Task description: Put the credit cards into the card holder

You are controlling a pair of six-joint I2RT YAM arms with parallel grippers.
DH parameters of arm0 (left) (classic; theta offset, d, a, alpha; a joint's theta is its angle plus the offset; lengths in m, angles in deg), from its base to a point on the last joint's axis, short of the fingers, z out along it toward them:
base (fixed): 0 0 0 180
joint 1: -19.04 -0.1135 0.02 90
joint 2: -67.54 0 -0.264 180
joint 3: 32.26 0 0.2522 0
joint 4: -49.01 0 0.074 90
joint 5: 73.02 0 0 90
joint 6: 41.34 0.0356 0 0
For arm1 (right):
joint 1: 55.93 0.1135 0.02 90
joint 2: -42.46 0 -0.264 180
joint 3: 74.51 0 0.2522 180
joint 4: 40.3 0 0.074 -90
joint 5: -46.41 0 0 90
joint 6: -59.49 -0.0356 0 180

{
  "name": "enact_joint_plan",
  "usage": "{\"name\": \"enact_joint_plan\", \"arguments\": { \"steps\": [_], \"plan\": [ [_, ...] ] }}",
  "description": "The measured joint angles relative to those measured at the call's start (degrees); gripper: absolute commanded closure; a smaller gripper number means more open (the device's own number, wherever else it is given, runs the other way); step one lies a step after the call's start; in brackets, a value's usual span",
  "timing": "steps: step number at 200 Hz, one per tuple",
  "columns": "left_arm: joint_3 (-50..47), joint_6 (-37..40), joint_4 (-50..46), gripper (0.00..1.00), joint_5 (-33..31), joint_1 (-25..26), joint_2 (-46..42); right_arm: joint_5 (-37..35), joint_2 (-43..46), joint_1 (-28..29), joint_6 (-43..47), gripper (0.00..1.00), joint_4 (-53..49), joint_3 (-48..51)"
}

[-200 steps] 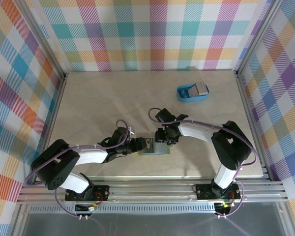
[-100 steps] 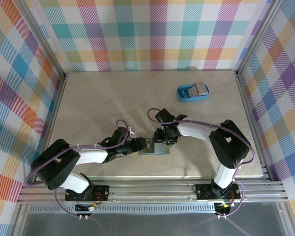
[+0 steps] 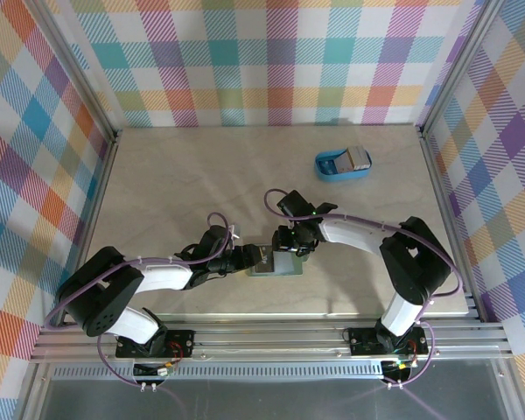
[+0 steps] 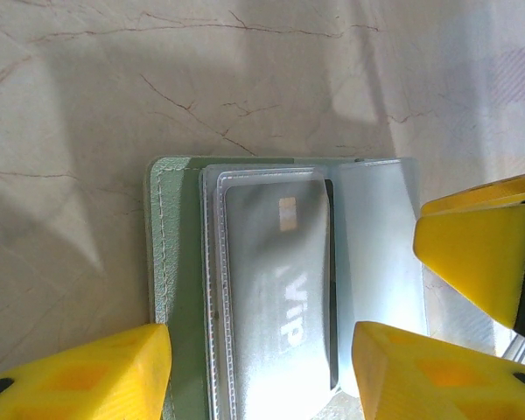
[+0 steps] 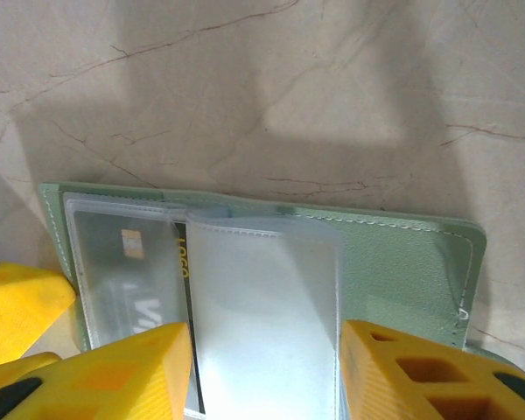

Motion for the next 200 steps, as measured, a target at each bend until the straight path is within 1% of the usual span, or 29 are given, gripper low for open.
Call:
{"name": "enact_joint_plan", "arguments": {
  "steps": [68,131,200],
  "plan": [
    [0.0,0.0,0.0,0.43,0.0,0.0,0.0,0.9,0.2,0.0,0.0,0.52,-0.1,0.0],
    [0.0,0.0,0.0,0.43,0.0,0.0,0.1,0.9,3.3,0.0,0.0,0.53,-0.6,0.0],
    [0.0,-0.2,0.2,0.43,0.1,0.0,0.1,1.7,3.6,0.1,0.2,0.54,-0.8,0.0]
  ]
}}
